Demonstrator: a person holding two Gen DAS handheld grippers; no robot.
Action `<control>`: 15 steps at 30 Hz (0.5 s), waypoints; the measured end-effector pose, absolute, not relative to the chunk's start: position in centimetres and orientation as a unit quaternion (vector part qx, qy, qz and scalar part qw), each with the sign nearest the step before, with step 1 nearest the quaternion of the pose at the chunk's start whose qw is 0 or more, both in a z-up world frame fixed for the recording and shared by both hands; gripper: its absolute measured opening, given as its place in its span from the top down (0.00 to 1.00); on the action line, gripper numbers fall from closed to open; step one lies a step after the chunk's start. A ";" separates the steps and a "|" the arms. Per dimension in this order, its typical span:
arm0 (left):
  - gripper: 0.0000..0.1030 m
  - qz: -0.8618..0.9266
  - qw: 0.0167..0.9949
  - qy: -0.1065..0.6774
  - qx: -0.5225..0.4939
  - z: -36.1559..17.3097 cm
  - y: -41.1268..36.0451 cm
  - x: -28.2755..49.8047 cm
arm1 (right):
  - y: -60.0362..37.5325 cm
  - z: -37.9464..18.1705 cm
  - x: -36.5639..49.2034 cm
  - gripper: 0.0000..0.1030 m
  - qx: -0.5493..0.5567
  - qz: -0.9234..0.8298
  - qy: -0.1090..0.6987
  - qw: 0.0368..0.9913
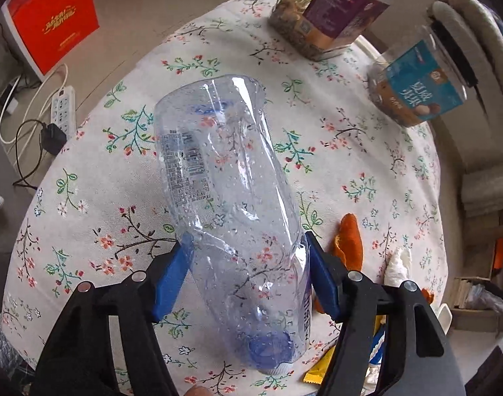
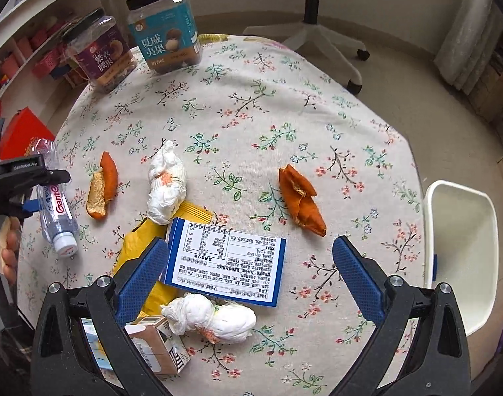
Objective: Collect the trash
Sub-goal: 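Grasp the clear plastic bottle with the left tool and lift it, then grasp the white tissue ball with the right tool while the left tool holds the bottle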
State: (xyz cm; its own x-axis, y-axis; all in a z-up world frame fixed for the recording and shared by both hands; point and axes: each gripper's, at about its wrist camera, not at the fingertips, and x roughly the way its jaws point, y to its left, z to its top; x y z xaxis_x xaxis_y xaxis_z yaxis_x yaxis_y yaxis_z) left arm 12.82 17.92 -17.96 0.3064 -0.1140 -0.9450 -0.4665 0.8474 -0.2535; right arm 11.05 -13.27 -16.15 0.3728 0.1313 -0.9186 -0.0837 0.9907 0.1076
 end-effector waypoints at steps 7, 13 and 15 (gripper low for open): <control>0.38 0.061 0.809 0.535 -0.234 -12.4 17.3 10.9 | -11.1 -16.5 13.3 0.07 0.021 0.142 0.567 0.811; 0.42 0.050 0.862 0.472 -0.177 -7.4 16.2 9.4 | -7.8 -17.6 16.2 0.08 0.027 0.158 0.584 0.796; 0.43 0.052 0.871 0.460 -0.167 -6.7 16.3 9.2 | -6.8 -18.6 17.3 0.13 0.026 0.153 0.596 0.788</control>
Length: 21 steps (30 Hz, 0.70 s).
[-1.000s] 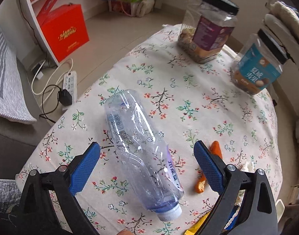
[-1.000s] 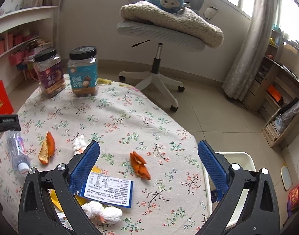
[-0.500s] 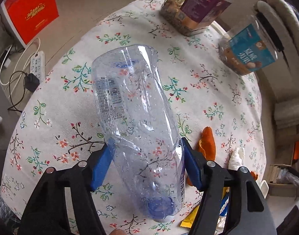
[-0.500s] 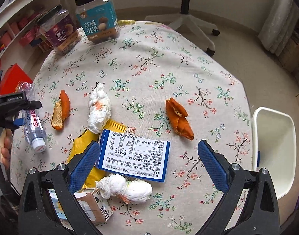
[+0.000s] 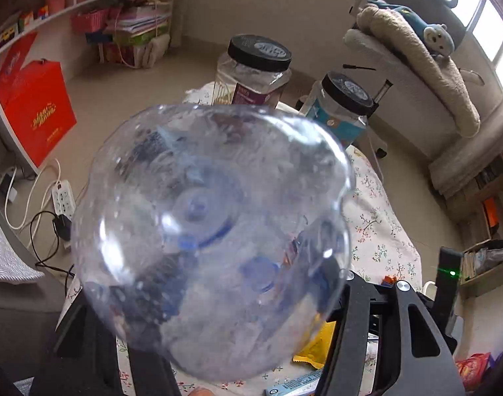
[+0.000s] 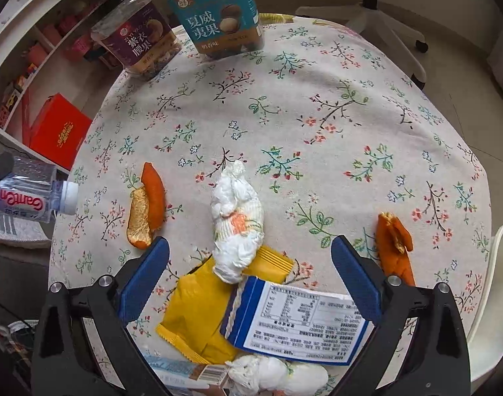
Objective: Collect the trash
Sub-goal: 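Grasp the white tissue ball with the right tool while the left tool holds the bottle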
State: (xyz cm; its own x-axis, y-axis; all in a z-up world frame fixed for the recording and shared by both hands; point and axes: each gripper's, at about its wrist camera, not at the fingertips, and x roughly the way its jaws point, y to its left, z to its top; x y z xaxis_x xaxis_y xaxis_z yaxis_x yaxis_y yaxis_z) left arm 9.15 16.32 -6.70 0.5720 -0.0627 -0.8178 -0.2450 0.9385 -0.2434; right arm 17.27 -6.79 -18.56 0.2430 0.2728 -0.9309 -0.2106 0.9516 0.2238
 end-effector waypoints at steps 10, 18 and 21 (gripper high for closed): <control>0.43 0.047 0.873 0.449 -0.182 -6.1 17.3 9.4 | -5.3 -18.4 17.6 0.67 0.030 0.146 0.583 0.799; 0.43 0.036 0.883 0.432 -0.179 -5.0 16.1 8.4 | -7.1 -10.7 15.3 0.67 0.043 0.157 0.496 0.853; 0.43 0.030 0.886 0.430 -0.171 -4.8 15.3 8.2 | -8.0 -8.5 14.0 0.67 0.043 0.156 0.469 0.868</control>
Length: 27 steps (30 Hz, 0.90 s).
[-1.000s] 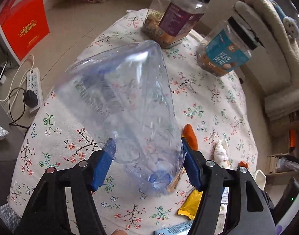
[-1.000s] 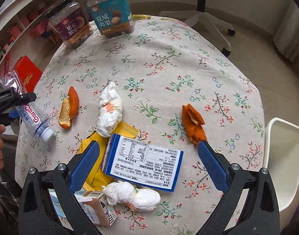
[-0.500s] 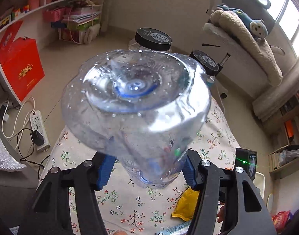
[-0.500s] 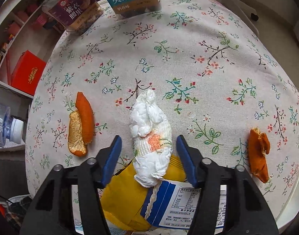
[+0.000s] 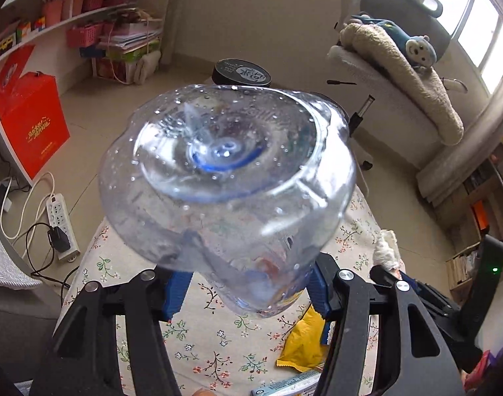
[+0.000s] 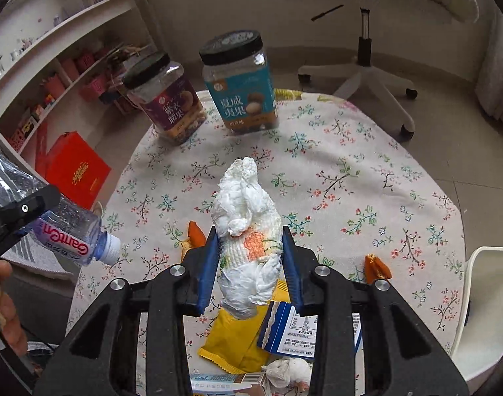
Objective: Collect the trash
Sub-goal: 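Grasp the white tissue ball with the right tool while the left tool holds the bottle, then drop the tissue ball into the white bin with the right tool while the left tool drops the bottle in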
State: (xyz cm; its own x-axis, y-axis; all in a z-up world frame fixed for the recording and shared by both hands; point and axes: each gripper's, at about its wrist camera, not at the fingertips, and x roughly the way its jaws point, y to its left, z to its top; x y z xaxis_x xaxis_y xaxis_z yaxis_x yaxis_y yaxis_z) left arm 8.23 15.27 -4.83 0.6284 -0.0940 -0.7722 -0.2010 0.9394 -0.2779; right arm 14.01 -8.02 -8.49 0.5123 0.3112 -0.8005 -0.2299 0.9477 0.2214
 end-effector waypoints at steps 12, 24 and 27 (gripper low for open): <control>0.43 -0.010 0.895 0.430 -0.120 -6.1 9.5 8.0 | -14.6 -7.3 10.5 0.67 0.078 0.096 0.387 0.914; 0.43 -0.052 0.908 0.406 -0.082 -5.1 2.8 8.3 | -18.5 -5.5 9.2 0.67 0.073 0.054 0.349 0.933; 0.43 -0.064 0.909 0.404 -0.079 -4.8 1.1 8.4 | -19.9 -5.4 8.8 0.67 0.077 0.041 0.347 0.934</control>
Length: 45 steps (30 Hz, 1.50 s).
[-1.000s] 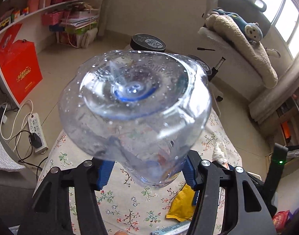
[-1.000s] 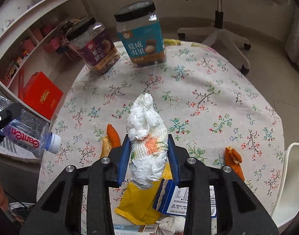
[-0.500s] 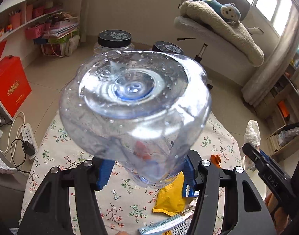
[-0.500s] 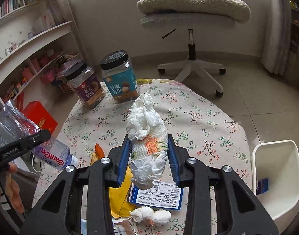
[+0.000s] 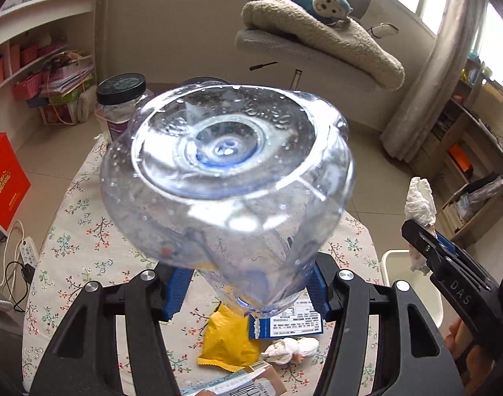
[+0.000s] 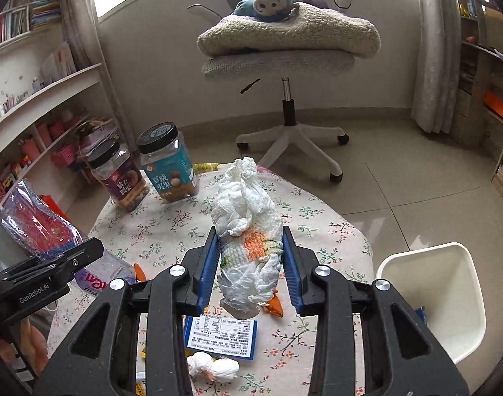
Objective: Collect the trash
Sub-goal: 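Drop the tissue ball into the white bin with the right tool while the left tool drops the bottle in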
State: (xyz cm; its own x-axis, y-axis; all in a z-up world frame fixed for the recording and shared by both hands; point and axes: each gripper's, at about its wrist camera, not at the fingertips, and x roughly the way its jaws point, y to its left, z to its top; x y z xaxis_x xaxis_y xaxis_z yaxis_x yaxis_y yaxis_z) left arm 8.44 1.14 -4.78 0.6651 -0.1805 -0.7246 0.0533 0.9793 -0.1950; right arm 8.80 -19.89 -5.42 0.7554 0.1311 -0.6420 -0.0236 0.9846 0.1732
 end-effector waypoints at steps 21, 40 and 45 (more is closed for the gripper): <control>0.43 -0.176 0.901 0.395 -0.036 -4.0 -11.2 6.6 | -36.0 -5.2 3.4 0.60 0.127 -0.121 0.337 0.925; 0.43 -0.278 0.857 0.434 -0.021 -5.1 -27.2 5.2 | -47.9 -2.9 -4.5 0.09 0.212 -0.296 0.238 0.900; 0.42 -0.295 0.842 0.451 -0.024 -5.9 -30.2 5.7 | -49.2 -2.4 -5.9 0.07 0.219 -0.329 0.215 0.893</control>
